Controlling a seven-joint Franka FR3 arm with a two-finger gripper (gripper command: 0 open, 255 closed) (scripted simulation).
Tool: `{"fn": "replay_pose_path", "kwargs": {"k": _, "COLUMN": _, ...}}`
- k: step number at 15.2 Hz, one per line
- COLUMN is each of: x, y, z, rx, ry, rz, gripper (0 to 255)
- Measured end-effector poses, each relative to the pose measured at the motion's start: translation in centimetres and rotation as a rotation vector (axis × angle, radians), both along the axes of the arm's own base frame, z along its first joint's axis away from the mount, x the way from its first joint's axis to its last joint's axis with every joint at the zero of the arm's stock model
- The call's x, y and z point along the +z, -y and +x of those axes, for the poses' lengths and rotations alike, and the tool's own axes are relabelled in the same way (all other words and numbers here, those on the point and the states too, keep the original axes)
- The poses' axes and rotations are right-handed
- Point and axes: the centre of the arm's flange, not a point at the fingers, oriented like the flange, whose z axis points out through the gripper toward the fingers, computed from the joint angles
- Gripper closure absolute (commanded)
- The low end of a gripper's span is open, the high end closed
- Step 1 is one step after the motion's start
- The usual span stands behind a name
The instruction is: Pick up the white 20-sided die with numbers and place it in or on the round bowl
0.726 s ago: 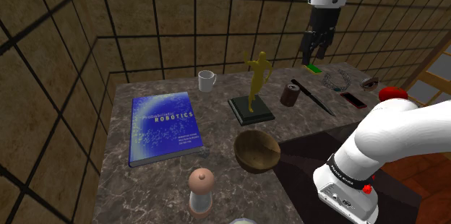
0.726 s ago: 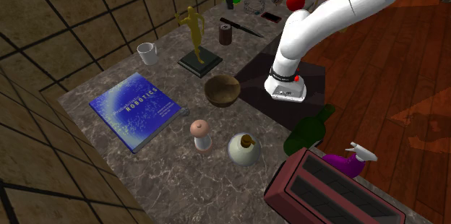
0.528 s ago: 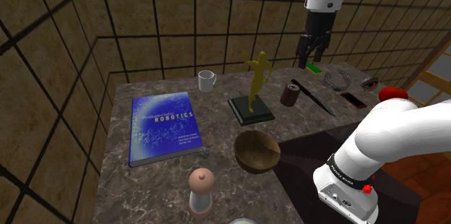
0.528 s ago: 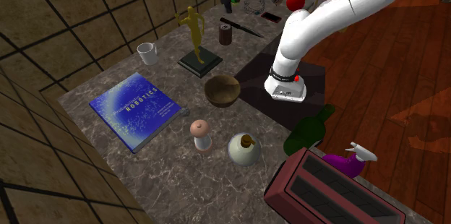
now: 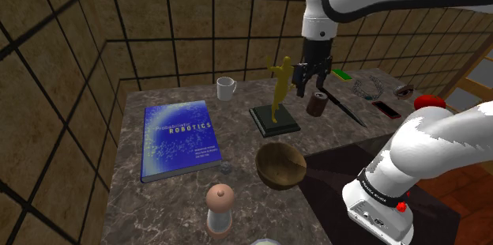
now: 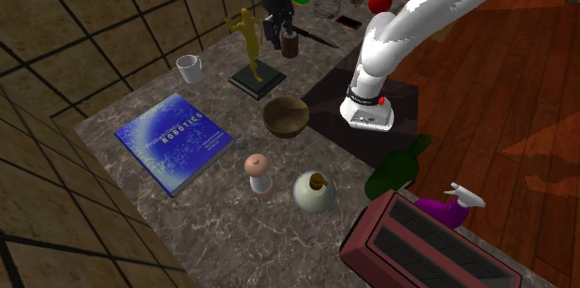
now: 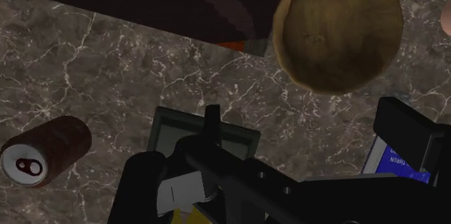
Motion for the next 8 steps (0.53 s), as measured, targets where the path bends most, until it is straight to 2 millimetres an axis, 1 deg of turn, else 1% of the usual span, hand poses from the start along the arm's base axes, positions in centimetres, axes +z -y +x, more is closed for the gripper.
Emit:
{"fn": "replay_pose_path", "kwargs": {"k": 3, "x": -2.7, "y": -2.8, "z": 1.3, "rx": -0.006, "ry": -0.008, "rz": -0.004, "gripper": 0}}
{"fn": "replay_pose_path", "kwargs": {"k": 4, "x": -3.7, "y": -3.6, "z": 1.4, "rx": -0.008, "ry": -0.010, "rz": -0.006, "gripper": 0}}
{"fn": "replay_pose_path", "kwargs": {"k": 6, "x": -5.3, "y": -5.5, "z": 2.5, "rx": -0.012, "ry": -0.015, "rz": -0.008, "gripper": 0}}
{"fn": "replay_pose_path", "kwargs": {"k": 8, "x": -7.0, "y": -7.4, "z": 2.9, "rx": -0.016, "ry": -0.020, "rz": -0.011, "gripper": 0}}
